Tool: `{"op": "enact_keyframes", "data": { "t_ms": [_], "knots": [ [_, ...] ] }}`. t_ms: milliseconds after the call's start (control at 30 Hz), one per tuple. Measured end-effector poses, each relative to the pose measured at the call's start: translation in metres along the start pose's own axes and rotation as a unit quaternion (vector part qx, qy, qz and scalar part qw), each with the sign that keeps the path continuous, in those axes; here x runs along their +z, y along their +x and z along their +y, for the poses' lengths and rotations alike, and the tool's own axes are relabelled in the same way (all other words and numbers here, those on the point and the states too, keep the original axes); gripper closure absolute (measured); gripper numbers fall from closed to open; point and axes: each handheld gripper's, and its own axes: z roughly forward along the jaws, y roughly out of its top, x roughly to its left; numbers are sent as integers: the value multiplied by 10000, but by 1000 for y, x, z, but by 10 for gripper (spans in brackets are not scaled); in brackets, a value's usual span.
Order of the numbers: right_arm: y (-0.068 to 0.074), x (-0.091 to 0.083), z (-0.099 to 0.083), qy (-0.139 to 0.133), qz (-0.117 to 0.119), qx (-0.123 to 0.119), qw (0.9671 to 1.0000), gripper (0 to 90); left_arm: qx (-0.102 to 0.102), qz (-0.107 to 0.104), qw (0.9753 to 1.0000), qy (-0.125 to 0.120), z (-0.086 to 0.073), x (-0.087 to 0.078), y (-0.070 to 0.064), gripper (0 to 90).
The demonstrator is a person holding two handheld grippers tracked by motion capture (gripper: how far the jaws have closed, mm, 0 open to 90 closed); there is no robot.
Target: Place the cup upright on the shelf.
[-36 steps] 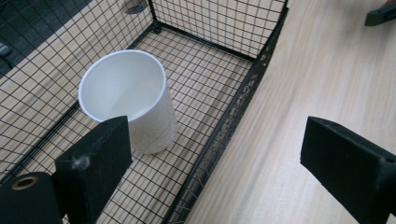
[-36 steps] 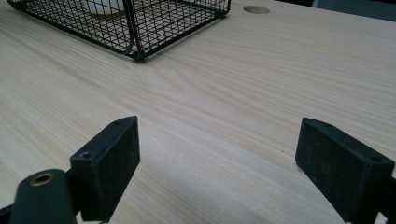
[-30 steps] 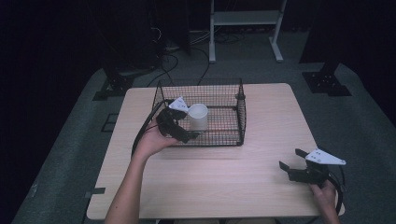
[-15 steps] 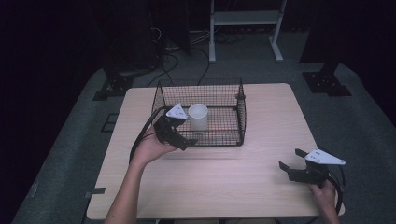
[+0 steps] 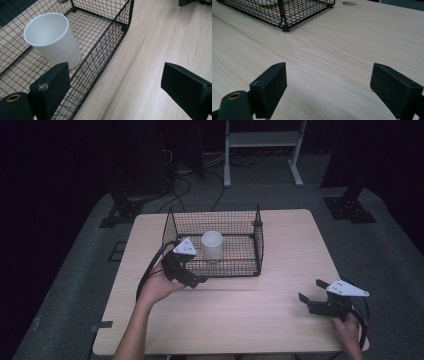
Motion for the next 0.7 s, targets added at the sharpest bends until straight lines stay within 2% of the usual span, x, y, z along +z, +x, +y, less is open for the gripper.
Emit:
{"op": "enact_keyframes", "data": {
  "t_ms": [133,267,700],
  "knots": [
    [0,0,0,0,-5,10,10000,131,-11,-15,10000,-46,-7,-3,-3,81],
    [0,0,0,15,-9,2,10000,131,23,48,10000,24,-13,-5,-6,81],
    [0,1,0,36,-18,11,10000,131,1,54,9999,-133,-26,-12,-16,81]
  ]
}}
